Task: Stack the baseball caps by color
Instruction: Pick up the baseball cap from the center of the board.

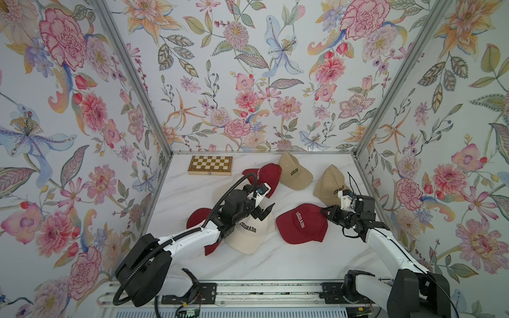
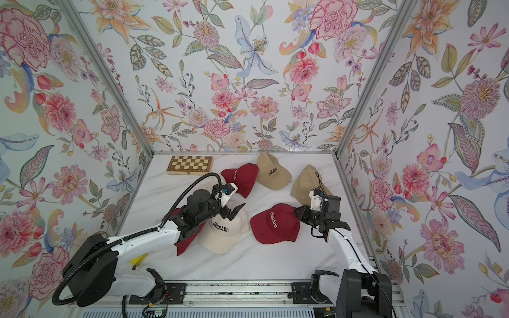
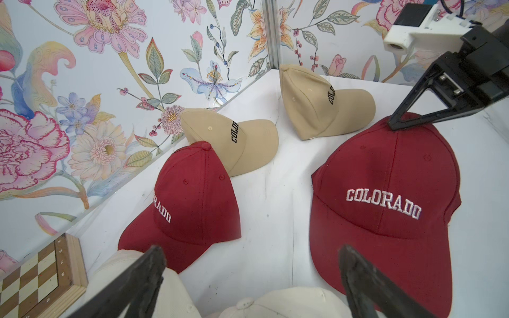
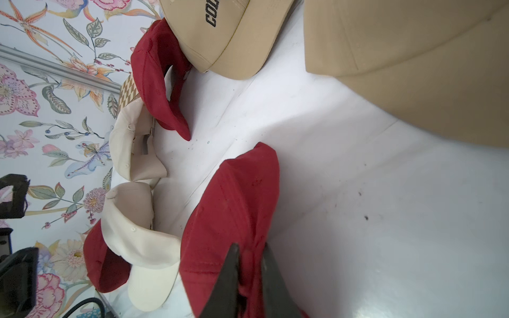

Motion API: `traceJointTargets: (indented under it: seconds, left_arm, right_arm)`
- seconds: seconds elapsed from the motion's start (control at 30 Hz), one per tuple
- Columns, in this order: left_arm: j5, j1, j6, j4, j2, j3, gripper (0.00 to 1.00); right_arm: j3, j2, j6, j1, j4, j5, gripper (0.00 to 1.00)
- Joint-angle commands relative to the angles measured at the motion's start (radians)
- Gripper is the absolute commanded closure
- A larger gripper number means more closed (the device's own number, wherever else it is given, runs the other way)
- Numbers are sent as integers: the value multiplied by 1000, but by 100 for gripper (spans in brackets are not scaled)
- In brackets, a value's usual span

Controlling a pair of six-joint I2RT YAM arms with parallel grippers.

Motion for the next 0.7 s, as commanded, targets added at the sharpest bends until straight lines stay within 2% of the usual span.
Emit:
traceJointTargets:
  seconds: [0.0, 0.13, 0.23, 0.33, 0.47, 0.67]
  left_arm:
    - [-22, -16, 22, 4, 15, 39, 0]
    - [-23, -16, 62, -29, 25, 80, 0]
    - [-2, -16, 140, -71, 27, 141, 0]
    - [87, -16, 255, -159, 41, 248, 0]
    - [219, -17, 401, -267, 74, 401, 0]
    - [453, -16, 611, -448, 151, 594, 0]
  right_arm:
    - [57, -35, -30, 9, -36, 5, 91]
    - [170, -59, -92, 31, -121, 30, 100]
    - [275, -36, -163, 68, -183, -1, 100]
    - [395, 24, -276, 141, -280, -22, 100]
    - [552, 94, -435, 240, -407, 30, 100]
    - [701, 97, -649, 288, -505, 15, 100]
